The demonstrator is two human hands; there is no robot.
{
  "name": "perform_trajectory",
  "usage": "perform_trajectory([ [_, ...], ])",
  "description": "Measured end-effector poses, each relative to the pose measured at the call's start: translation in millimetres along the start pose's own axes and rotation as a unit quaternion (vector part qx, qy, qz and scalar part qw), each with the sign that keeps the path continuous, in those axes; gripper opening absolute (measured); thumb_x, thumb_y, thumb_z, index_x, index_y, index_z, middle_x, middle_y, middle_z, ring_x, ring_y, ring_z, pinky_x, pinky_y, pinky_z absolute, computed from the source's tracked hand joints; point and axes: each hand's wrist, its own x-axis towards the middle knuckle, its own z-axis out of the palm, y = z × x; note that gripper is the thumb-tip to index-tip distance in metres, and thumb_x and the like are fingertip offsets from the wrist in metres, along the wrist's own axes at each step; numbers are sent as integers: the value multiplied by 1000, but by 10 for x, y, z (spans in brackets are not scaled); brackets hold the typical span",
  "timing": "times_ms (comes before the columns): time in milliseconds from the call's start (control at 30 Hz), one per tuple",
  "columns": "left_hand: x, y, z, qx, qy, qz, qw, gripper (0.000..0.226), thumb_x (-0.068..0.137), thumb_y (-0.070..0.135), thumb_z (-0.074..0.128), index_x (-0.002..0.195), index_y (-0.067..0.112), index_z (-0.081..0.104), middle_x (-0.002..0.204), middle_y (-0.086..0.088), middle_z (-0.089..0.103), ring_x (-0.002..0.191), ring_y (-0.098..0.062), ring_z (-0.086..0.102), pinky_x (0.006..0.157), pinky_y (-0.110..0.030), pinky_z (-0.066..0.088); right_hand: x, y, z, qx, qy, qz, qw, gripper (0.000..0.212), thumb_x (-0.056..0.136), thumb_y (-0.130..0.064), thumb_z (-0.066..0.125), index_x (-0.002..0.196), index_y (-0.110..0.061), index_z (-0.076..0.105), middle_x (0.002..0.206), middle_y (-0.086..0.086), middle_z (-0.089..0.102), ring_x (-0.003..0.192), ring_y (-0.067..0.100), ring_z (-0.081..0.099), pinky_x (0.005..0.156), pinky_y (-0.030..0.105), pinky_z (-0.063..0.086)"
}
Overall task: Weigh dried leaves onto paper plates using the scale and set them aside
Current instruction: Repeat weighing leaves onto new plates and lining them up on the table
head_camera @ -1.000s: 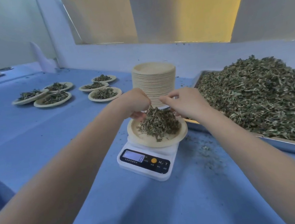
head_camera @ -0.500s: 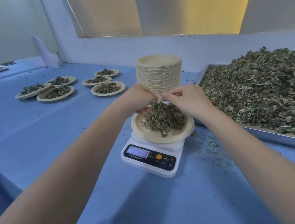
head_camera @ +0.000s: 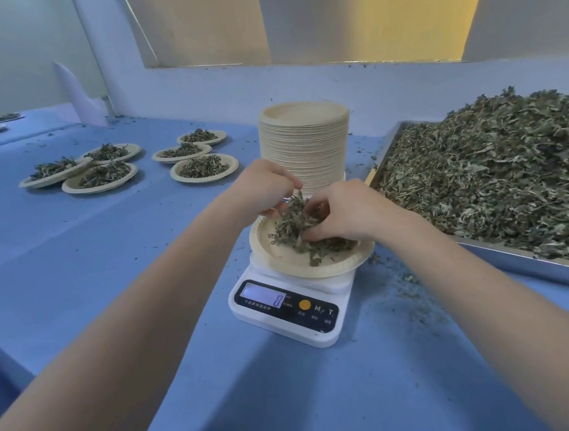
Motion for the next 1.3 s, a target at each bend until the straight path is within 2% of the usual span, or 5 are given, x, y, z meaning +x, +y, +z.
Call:
perform_trajectory([
  [267,-46,60,-23,-5,-2,19,1000,24,90,0,47,89,15,66,94,-6,59,62,-12,54,48,-16,47,-24,-56,-237,98,67,-16,993,15,82,-29,71,97,-25,75,69,-10,63,63,2,56,55,16,40],
  [400,-76,174,-73,-2,-5,36,999,26,90,4,50,76,22,63,78,2,60,60,-9,56,52,-18,50,-55,-86,-413,158,81,-18,984,10,86,-20,68,83,-30,69,55,-14,62,40,-4,56,43,8,40],
  [633,-96,366,-90,-34,14,65,997,32,90,1,44,70,19,60,71,-2,57,53,-14,53,68,-28,55,-49,-152,-635,149,121,-24,981,14,86,-15,67,75,-23,68,57,-12,59,39,-6,55,42,2,34],
  [867,27,615,54,-32,4,97,995,34,87,-6,42,65,10,62,70,-8,59,45,-9,58,55,-20,55,-68,30,-808,144,139,-4,980,12,88,-13,65,78,-14,70,68,-1,66,40,-4,57,42,3,35],
  [1300,252,750,241,-7,-24,101,995,36,86,-8,39,59,8,55,62,-8,51,32,-2,50,41,-13,44,-3,281,-849,131,140,19,981,37,86,-14,66,54,-31,56,46,-14,55,42,-6,54,40,3,31],
])
